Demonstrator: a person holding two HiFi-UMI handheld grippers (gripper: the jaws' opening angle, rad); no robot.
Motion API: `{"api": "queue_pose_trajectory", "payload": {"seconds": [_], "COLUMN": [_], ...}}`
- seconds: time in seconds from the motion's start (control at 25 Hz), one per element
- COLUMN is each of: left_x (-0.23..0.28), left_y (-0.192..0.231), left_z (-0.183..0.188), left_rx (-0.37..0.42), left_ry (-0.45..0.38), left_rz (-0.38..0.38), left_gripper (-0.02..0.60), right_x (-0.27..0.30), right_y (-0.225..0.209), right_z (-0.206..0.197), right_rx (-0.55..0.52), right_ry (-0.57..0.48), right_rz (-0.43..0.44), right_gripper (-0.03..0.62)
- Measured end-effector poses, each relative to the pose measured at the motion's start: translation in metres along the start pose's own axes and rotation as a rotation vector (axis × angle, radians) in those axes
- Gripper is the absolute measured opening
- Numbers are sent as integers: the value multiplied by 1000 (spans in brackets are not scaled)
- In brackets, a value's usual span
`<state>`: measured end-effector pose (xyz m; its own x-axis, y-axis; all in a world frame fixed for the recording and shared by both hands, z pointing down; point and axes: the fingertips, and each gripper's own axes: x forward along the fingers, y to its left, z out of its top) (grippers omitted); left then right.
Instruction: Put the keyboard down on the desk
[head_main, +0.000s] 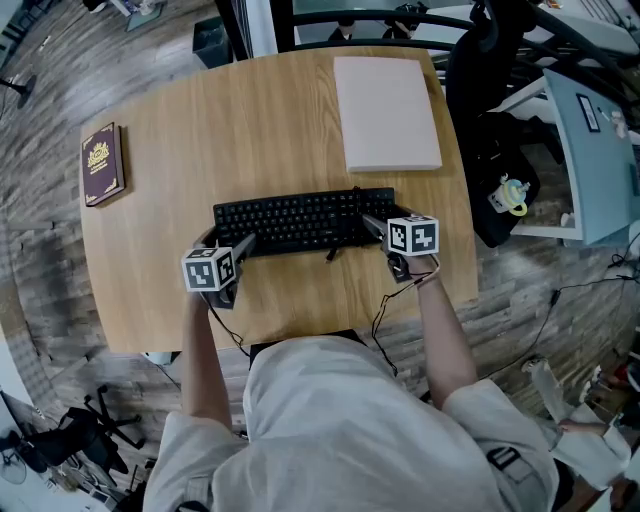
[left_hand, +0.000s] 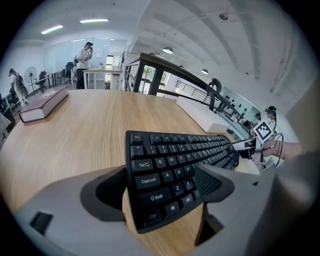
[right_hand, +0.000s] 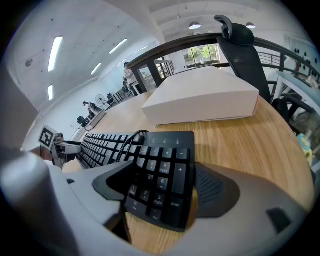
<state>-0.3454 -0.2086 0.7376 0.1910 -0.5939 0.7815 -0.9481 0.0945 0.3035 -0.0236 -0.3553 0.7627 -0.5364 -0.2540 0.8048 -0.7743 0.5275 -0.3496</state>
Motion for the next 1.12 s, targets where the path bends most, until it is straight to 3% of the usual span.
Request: {"api": "queue_pose_trajectory", "payload": {"seconds": [0.48, 0.76, 0.88, 0.96, 1.12], "left_x": [7, 2, -6, -10, -15], "left_y": [6, 11, 7, 1, -19], "left_z": [-11, -1, 0, 0, -6], "left_rx": [-20, 93, 103, 101, 99], "left_ry": [32, 21, 3, -20, -60], "left_rz": [18, 93, 106, 119, 141], "left_gripper": [437, 433, 420, 378, 204], "right_x": [0, -8, -18, -26, -40], "right_y": [-1, -3, -3, -2, 1], "right_z": [2, 4, 6, 8, 6], "right_rx": [-38, -119, -125, -122, -104], "right_ry": [-8, -25, -59, -93, -148], "right_rz": [-28, -92, -117, -132, -159], "right_gripper": [382, 399, 390, 373, 256]}}
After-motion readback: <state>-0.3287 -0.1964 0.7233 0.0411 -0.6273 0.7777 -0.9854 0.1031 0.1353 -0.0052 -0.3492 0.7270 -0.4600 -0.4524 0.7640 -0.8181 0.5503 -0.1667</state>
